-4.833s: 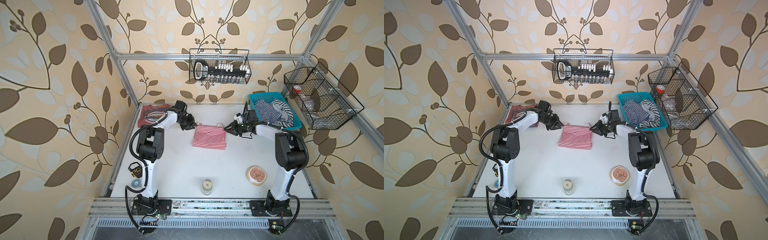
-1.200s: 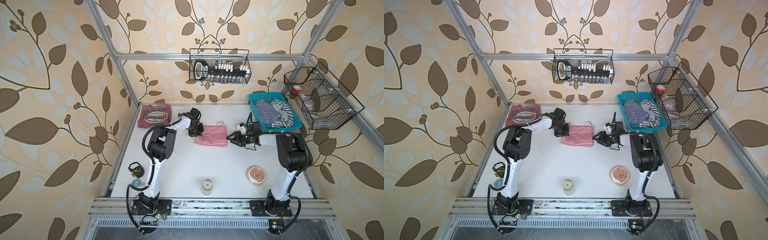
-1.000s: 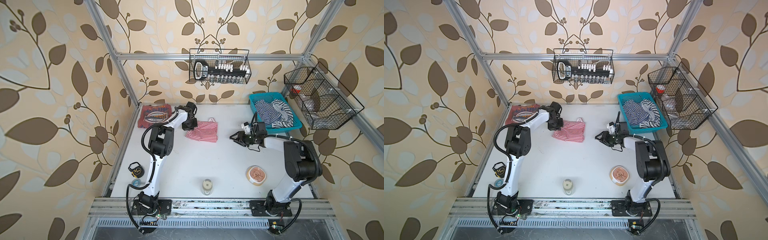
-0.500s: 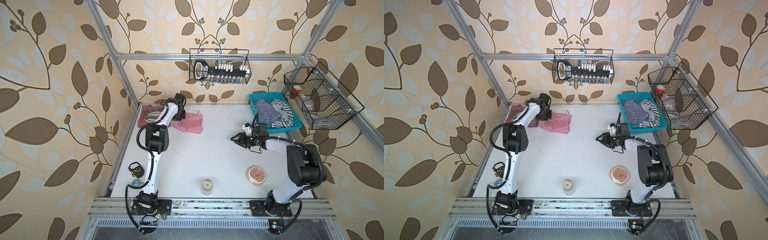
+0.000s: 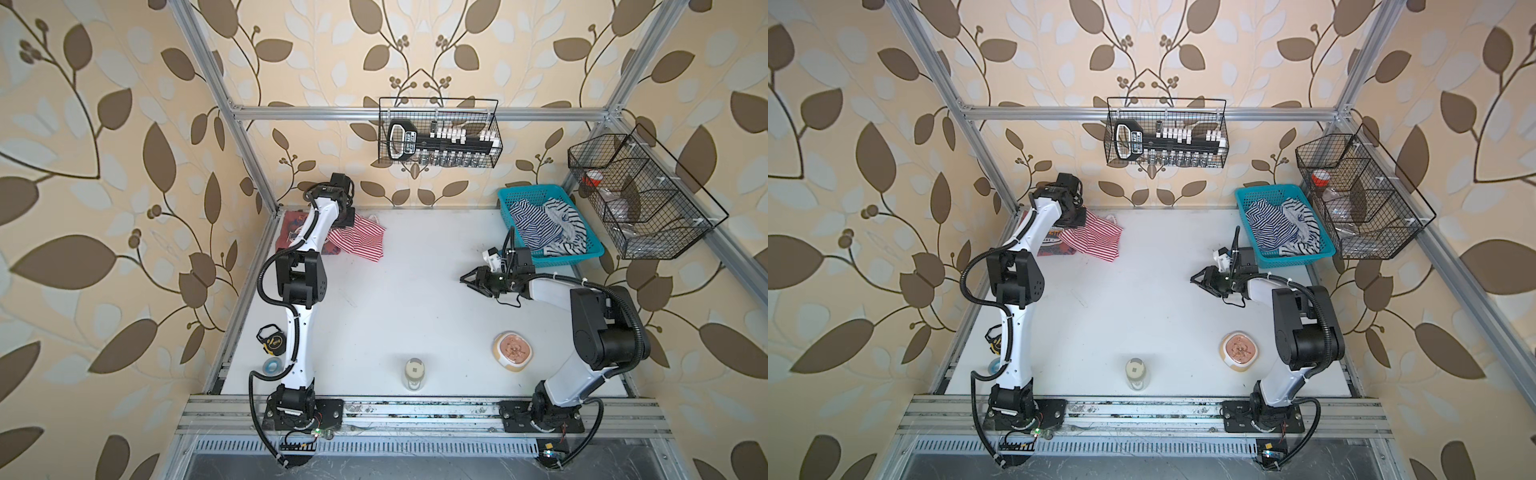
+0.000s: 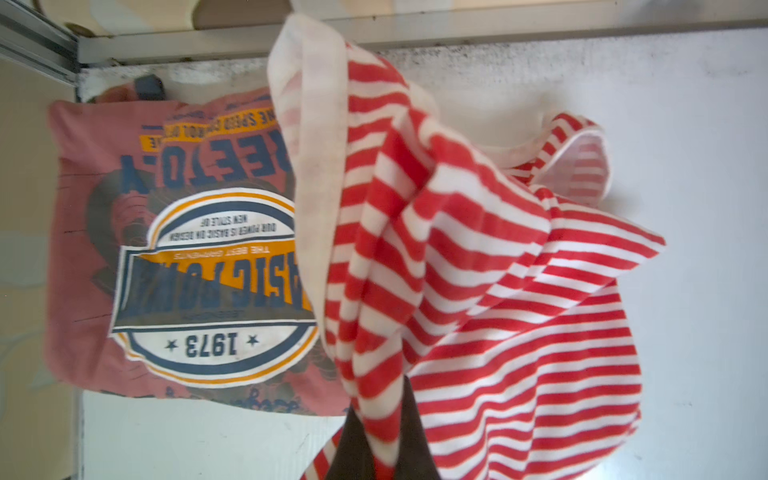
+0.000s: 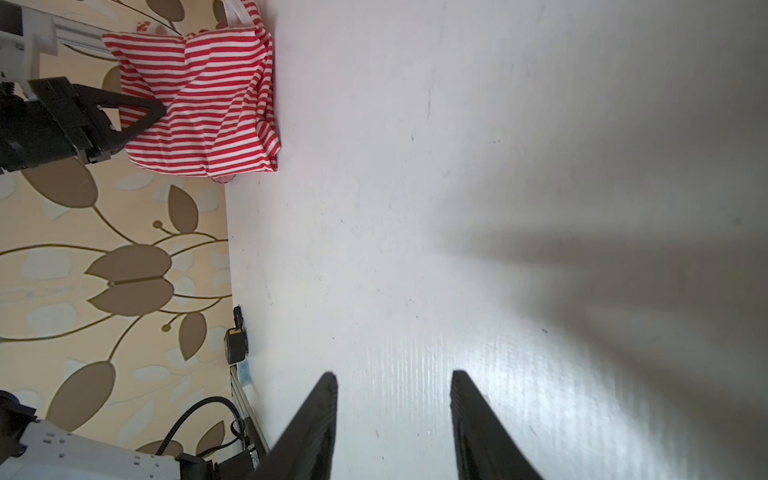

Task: Fold and stack the tank tops
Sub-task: 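Carry the folded tank top with the left gripper onto the red printed shirt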

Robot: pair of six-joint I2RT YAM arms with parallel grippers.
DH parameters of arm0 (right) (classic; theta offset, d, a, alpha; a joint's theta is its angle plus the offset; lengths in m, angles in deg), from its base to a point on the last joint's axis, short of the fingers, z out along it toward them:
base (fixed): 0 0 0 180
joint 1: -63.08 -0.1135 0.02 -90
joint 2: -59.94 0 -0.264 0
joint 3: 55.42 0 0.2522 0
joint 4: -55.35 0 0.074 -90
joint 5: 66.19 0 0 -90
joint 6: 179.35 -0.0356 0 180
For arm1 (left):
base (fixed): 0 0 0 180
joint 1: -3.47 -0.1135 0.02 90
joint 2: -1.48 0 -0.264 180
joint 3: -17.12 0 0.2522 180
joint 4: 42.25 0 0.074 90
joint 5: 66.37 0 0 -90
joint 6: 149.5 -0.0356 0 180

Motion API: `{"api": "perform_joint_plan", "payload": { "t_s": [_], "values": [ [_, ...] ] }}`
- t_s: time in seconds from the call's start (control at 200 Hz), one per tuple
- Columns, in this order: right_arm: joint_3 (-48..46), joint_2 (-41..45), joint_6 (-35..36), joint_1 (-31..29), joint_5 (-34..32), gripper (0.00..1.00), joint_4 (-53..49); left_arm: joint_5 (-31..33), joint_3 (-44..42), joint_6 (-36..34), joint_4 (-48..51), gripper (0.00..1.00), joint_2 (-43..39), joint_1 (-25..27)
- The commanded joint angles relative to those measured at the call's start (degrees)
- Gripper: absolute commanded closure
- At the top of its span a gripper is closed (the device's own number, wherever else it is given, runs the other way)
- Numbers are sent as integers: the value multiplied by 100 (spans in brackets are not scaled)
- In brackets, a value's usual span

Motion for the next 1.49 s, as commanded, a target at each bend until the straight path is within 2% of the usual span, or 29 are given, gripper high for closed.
{"api": "perform_joint_plan", "payload": {
  "t_s": [0.0, 0.39, 0.88, 1.155, 1.389, 1.489],
  "values": [
    [-98, -98, -24, -25, -26, 55, 84, 173, 232, -224, -88, 100, -592, -155],
    [-103, -172, -60, -82, -49, 56, 154, 219, -130, -321, -403, 100, -1096, -705],
    [-58, -250, -100, -202, -83, 56, 162, -53, -646, -360, -822, 100, -1188, -1323],
    [65, -335, -38, -257, -133, 56, -20, -630, -991, -374, -1381, 100, -829, -1798],
    [181, -450, 38, -376, -249, 56, -209, -996, -938, -465, -1994, 100, -177, -1843],
    [206, -507, 72, -387, -302, 56, -294, -1051, -630, -455, -2038, 100, 194, -1858]
  ]
}}
